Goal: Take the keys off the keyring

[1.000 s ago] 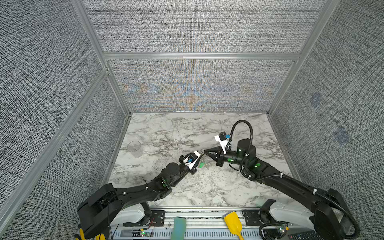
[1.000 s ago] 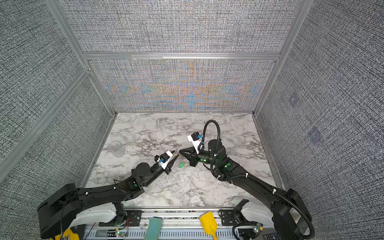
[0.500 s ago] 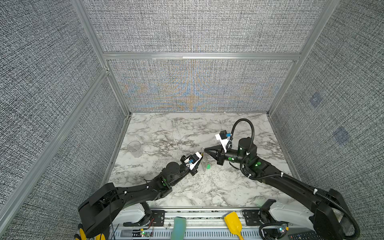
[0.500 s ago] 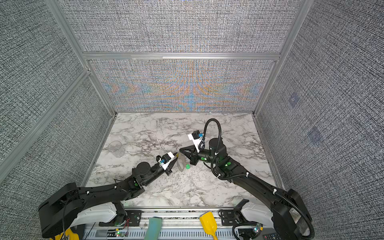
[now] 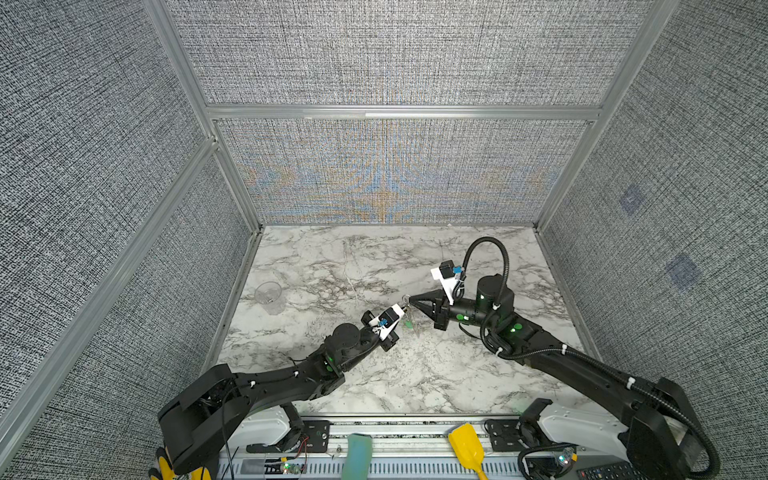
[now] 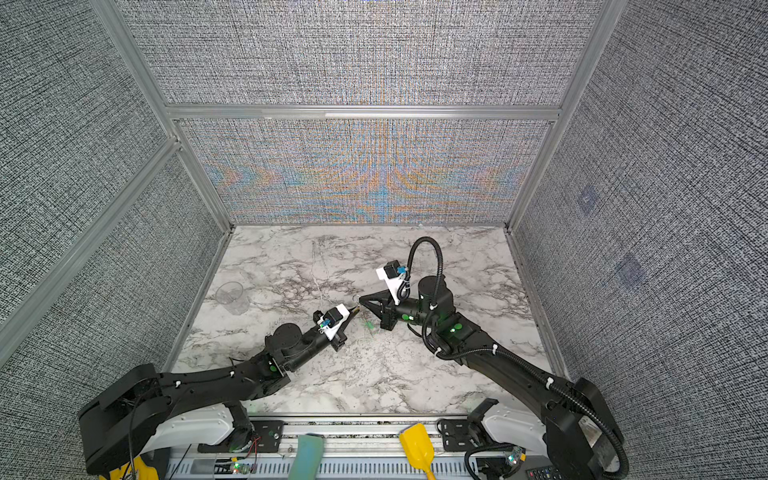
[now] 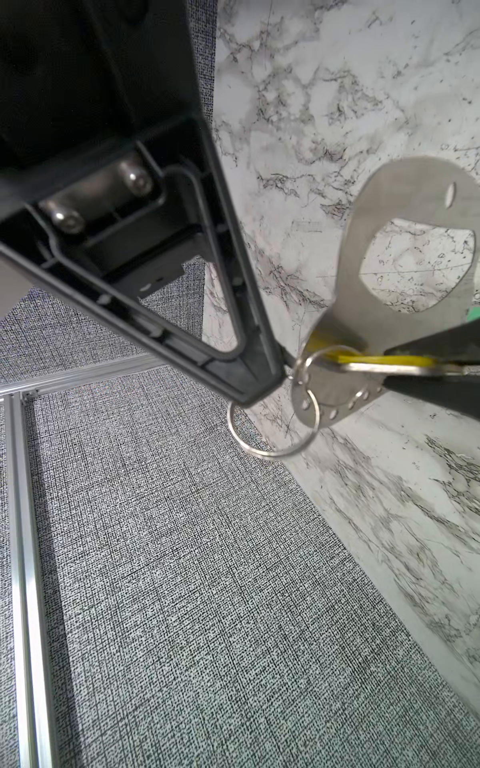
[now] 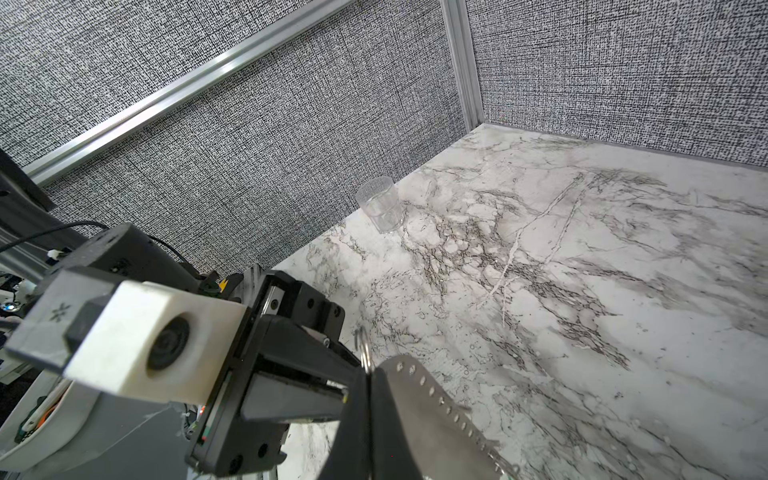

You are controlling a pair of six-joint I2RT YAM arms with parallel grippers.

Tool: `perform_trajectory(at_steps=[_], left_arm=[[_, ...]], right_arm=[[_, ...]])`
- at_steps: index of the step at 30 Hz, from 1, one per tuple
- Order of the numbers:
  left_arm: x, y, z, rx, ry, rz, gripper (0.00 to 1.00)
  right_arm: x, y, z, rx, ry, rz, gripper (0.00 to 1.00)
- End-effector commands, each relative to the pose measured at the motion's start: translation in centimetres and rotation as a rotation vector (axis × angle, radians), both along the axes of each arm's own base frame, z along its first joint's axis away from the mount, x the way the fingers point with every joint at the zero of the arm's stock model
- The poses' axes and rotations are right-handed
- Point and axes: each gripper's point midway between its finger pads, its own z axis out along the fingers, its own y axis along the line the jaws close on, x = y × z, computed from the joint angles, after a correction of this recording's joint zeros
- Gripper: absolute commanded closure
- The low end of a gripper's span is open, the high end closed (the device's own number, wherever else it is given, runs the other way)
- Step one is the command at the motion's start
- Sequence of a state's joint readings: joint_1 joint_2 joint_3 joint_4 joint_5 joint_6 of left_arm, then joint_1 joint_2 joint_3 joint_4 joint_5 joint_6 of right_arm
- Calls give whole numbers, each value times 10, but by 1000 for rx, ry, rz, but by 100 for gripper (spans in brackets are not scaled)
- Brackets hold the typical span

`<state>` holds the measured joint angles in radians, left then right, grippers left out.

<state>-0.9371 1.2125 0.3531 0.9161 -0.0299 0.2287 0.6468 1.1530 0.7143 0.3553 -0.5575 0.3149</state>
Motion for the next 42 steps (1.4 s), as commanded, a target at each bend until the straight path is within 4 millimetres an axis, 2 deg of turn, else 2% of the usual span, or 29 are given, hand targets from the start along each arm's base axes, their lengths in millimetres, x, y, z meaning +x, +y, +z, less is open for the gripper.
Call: perform_trajectory(at_steps=[1,23,42], left_arm=[[-3,2,3,-7,-9,-25,100],[2,2,-6,32,90,-179,100],[13,8,-6,43,119,-214,100]], right_arm=[[-1,-1,15,43,-46,8,100],[-20,-4,21,111,-135,90,100],[-35,0,21,129,-140,184,100]])
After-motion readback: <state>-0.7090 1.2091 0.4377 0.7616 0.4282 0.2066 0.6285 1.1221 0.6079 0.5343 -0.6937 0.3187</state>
